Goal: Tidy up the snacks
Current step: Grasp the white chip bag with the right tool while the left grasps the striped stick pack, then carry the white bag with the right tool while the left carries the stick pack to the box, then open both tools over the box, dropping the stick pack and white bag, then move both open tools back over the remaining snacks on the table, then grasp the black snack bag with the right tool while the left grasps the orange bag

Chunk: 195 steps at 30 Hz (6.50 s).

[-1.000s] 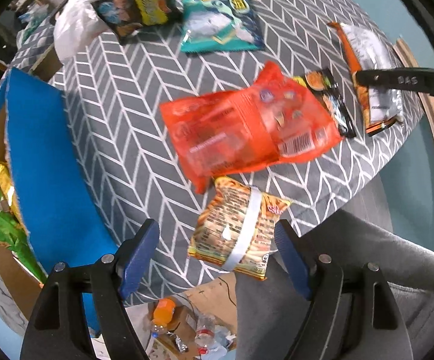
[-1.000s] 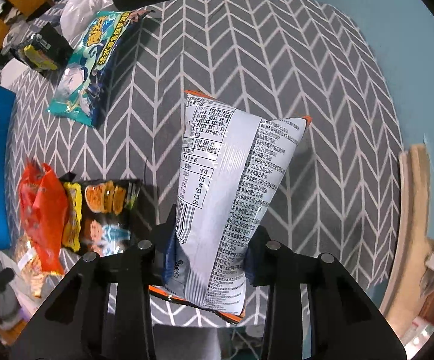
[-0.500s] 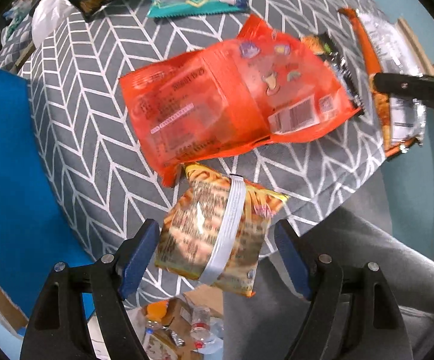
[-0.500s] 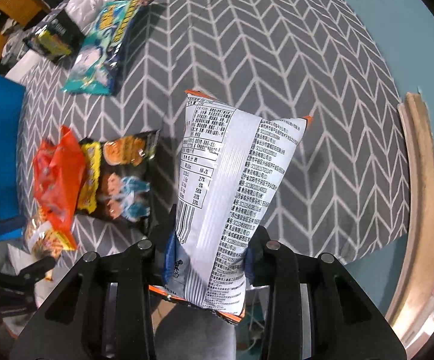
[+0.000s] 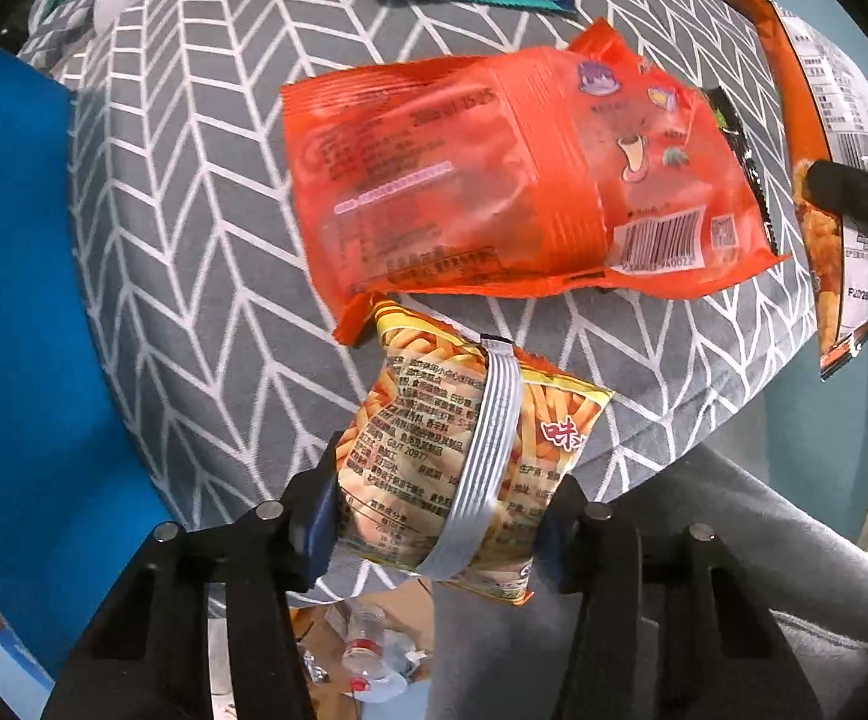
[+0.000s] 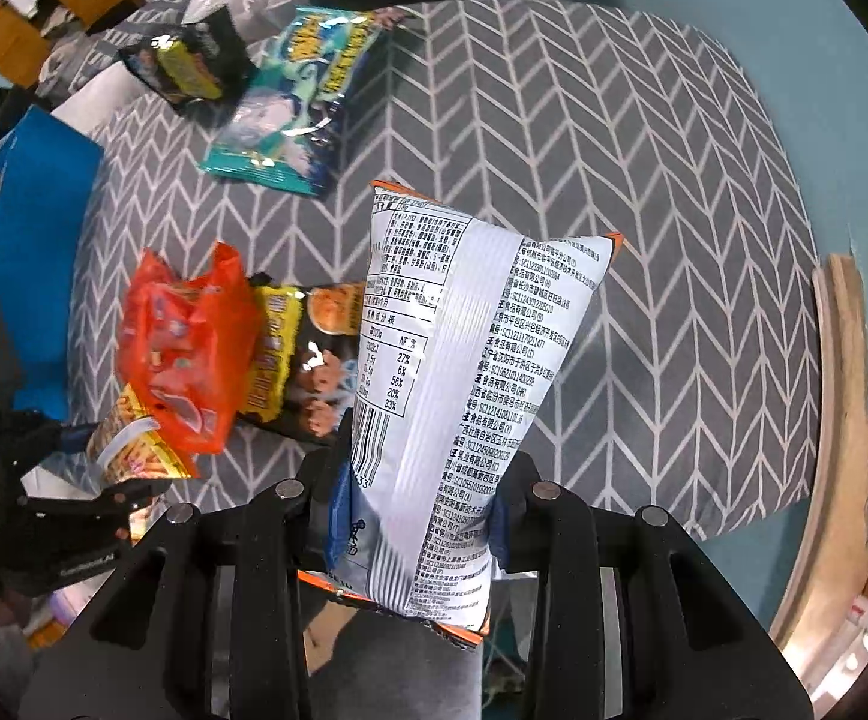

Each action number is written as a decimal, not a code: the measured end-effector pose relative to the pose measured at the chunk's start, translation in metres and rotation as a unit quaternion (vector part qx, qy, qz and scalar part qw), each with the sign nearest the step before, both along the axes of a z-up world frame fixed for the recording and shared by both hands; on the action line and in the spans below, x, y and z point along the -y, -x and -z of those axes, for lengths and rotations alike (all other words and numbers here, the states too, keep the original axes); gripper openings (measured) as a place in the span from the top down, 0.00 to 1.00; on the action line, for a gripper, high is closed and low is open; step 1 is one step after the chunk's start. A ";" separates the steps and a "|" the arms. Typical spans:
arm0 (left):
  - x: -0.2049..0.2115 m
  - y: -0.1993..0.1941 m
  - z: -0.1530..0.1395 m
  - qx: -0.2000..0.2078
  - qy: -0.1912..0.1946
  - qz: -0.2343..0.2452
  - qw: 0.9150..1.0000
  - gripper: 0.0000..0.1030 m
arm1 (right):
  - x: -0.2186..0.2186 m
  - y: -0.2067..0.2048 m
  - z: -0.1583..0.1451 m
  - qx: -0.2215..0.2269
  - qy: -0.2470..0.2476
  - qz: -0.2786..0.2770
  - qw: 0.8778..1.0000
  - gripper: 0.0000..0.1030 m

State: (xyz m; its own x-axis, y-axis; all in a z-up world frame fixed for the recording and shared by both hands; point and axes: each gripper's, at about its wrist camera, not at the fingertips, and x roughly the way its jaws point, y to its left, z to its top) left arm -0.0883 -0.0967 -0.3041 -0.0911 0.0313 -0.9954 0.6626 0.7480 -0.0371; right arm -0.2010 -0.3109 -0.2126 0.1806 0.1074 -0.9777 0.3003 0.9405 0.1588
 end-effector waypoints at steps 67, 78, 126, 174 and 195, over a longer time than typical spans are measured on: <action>-0.202 -0.127 -0.188 0.193 0.030 -0.303 0.933 0.51 | -0.241 -0.177 -0.114 0.112 -0.045 -0.297 0.947 0.67; -0.232 -0.154 -0.172 0.192 0.017 -0.320 0.928 0.51 | -0.298 -0.216 -0.098 0.089 -0.055 -0.323 0.941 0.67; -0.192 -0.150 -0.194 0.182 0.017 -0.321 0.929 0.27 | -0.249 -0.222 -0.109 0.080 -0.006 -0.337 0.938 0.36; -0.022 -0.170 -0.106 0.143 -0.067 -0.202 0.966 0.22 | -0.136 -0.290 0.022 -0.034 0.077 -0.494 0.865 0.30; -0.004 -0.123 -0.109 0.074 -0.048 -0.324 0.942 0.22 | -0.115 -0.251 -0.021 0.020 0.026 -0.455 0.890 0.78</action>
